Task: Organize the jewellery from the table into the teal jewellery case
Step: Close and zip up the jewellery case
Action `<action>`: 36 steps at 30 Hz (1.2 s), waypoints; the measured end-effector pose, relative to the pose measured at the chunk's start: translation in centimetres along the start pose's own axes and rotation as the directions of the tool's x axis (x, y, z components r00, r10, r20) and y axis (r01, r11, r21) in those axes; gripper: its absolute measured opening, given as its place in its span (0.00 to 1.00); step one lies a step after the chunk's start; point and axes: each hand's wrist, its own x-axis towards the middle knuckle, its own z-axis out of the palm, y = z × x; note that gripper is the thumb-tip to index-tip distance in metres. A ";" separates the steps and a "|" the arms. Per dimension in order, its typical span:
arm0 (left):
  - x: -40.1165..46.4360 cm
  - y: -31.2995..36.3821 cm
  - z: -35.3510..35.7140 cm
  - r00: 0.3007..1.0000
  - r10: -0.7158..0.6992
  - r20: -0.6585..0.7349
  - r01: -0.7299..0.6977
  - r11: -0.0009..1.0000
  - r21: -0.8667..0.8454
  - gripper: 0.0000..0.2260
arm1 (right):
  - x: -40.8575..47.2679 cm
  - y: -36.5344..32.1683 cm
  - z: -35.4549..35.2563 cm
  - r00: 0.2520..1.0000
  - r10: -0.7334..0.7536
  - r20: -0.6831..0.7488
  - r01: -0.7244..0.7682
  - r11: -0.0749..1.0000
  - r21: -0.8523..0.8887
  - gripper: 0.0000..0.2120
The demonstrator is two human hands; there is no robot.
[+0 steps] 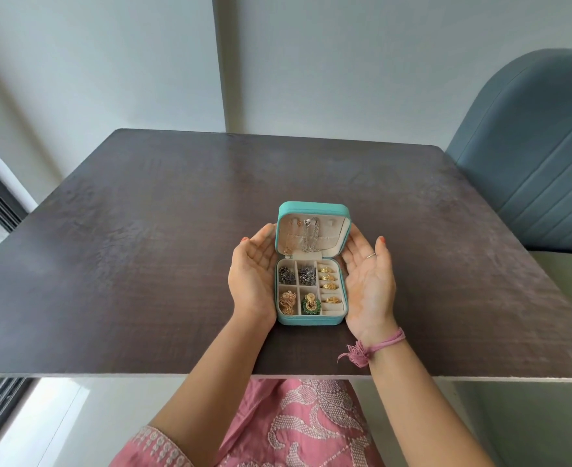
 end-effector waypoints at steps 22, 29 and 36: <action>0.5 0.9 -1.0 0.979 0.002 0.203 -0.045 0.977 0.207 0.10 | -0.8 -0.2 0.1 0.994 -0.091 -0.065 0.078 0.980 -0.181 0.12; 1.8 3.5 -6.4 0.694 -0.288 0.659 -0.409 0.596 0.691 0.53 | -1.1 -0.3 -1.5 0.994 -0.004 0.112 0.062 0.853 -0.518 0.15; 1.3 2.9 -6.2 0.661 -0.327 0.675 -0.622 0.264 0.737 0.61 | -1.2 -0.4 -1.6 0.989 0.027 0.145 0.077 0.746 -0.662 0.15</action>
